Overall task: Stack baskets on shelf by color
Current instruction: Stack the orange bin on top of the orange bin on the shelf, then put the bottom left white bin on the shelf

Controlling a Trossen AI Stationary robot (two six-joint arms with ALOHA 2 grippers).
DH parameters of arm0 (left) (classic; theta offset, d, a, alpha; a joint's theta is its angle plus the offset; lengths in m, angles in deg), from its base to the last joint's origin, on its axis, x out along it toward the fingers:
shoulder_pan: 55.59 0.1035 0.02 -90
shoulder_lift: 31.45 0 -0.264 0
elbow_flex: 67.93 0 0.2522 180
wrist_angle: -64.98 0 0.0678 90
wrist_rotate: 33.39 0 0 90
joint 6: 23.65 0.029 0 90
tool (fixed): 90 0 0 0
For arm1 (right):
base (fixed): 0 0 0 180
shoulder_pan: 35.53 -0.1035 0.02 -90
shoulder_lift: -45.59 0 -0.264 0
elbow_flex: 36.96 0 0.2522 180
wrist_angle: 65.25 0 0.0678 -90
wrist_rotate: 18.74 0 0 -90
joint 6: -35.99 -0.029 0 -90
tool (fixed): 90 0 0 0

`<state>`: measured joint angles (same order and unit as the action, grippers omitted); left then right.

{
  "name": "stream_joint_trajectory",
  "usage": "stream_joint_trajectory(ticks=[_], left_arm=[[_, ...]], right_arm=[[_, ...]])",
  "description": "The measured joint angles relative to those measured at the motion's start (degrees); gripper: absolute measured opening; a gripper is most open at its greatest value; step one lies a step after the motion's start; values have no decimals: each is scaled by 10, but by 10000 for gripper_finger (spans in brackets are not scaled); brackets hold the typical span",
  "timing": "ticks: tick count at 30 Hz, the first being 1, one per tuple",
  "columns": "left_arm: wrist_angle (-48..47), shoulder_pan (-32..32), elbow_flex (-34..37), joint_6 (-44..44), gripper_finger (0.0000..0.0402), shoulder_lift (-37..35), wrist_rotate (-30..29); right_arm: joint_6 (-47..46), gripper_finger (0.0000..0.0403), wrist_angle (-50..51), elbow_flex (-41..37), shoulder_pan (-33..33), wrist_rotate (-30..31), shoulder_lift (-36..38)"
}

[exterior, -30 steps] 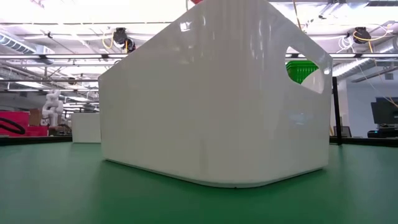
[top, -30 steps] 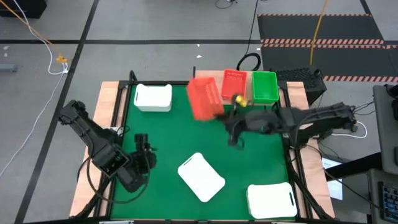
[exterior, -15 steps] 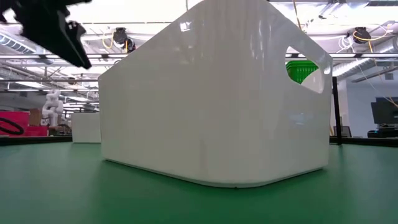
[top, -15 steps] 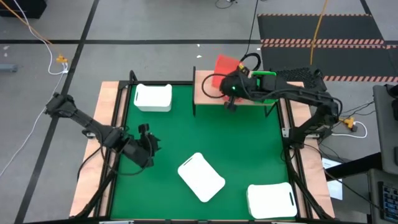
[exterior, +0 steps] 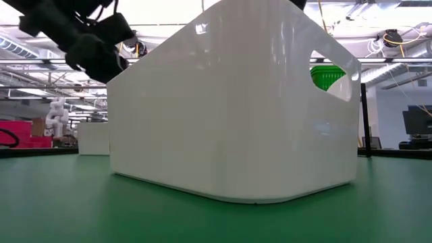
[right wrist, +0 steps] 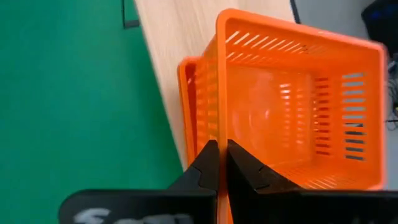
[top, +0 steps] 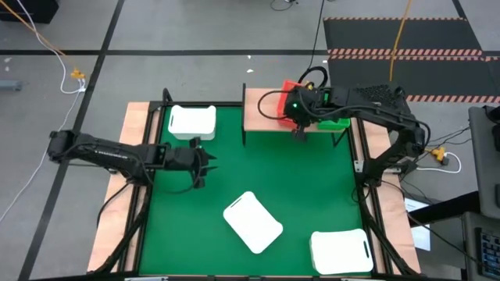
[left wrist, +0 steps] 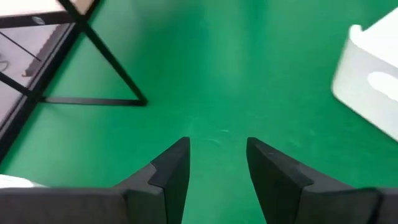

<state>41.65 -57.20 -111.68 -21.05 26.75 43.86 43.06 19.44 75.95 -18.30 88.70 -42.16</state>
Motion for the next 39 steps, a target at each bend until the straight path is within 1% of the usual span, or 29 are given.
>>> stream_joint_trajectory(ticks=[4, 10, 15, 18, 22, 26, 29, 35, 37, 39], left_arm=[[8, 50, 1, 36, 159, 0, 27], [9, 100, 1, 44, 159, 0, 42], [8, 112, 1, 46, 159, 0, 44], [8, 116, 1, 47, 159, 0, 44], [8, 117, 1, 47, 159, 0, 44], [7, 117, 1, 47, 159, 0, 44], [6, 117, 1, 48, 159, 0, 43], [3, 117, 1, 59, 159, 0, 43], [3, 117, 1, 59, 159, 0, 43], [3, 117, 1, 56, 159, 0, 43]], right_arm=[[-1, 1, 20, 0, 0, 3, 1], [39, 1, 22, -14, 4, 3, 1], [68, 4, 10, -49, 14, 1, 1], [114, 5, 5, -68, 20, 4, 0], [181, 8, 8, -71, 32, 4, 3], [223, 22, 11, -73, 46, -2, 21], [216, 35, 10, -73, 58, -29, 45], [166, 59, -16, -73, 71, -83, 90], [149, 64, -28, -73, 71, -85, 100], [113, 67, -46, -73, 71, -74, 107]])
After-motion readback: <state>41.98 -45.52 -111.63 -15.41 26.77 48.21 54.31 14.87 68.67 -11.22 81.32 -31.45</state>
